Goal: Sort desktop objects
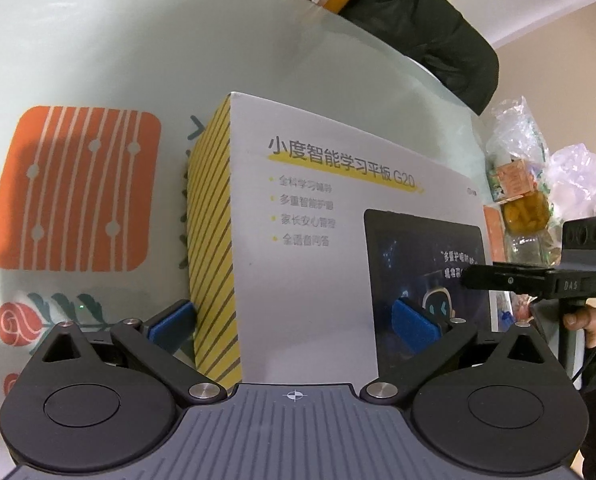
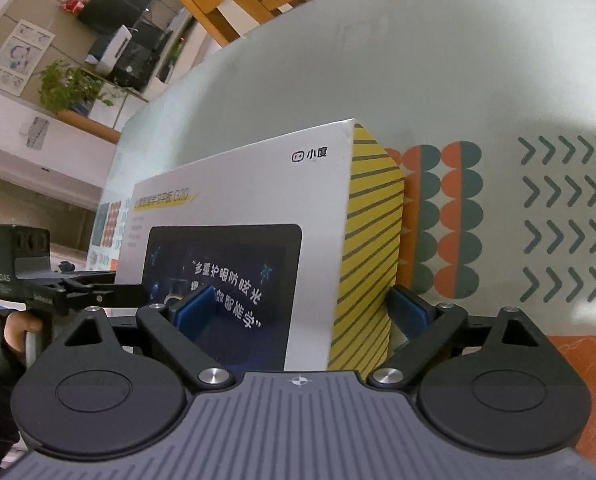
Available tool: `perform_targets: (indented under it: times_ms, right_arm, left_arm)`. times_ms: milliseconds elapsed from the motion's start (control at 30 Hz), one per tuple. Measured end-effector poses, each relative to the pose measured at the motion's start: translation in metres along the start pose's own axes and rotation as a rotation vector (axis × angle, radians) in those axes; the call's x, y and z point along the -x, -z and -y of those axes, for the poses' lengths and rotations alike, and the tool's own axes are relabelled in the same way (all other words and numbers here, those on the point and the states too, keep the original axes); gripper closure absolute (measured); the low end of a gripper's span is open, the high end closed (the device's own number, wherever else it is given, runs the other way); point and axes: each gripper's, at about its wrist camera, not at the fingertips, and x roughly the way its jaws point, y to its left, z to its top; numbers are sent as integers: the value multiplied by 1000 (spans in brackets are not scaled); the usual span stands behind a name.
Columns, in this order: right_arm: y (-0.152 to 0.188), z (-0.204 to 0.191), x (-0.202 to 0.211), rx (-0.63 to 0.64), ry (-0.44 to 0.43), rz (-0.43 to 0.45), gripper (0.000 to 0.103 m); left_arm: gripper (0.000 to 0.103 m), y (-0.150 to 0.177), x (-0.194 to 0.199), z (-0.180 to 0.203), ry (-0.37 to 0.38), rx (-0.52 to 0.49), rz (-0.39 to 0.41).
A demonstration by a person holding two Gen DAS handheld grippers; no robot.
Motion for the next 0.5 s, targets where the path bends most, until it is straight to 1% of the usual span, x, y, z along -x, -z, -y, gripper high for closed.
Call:
perform_targets:
  times_ms: [100,167,233,400,500]
  right_arm:
    - [-2,-9,-2,-10,42,-6,0]
    - [-2,-17,-2,-6,76,-4,0]
    - [4,-26,0,14,116,18,0]
    - [19,-44,5,61,188,57,0]
    - [29,-49,8,52,203,75,0]
  left_arm:
    - [0,2,3,13,-53,-20,21]
    - [0,5,6,26,-110,-58,44]
    - [0,6,9,39,-168,-90,59]
    - [0,8,13,49,-208,-105,57]
    - [0,11,15,56,-231,-114,64]
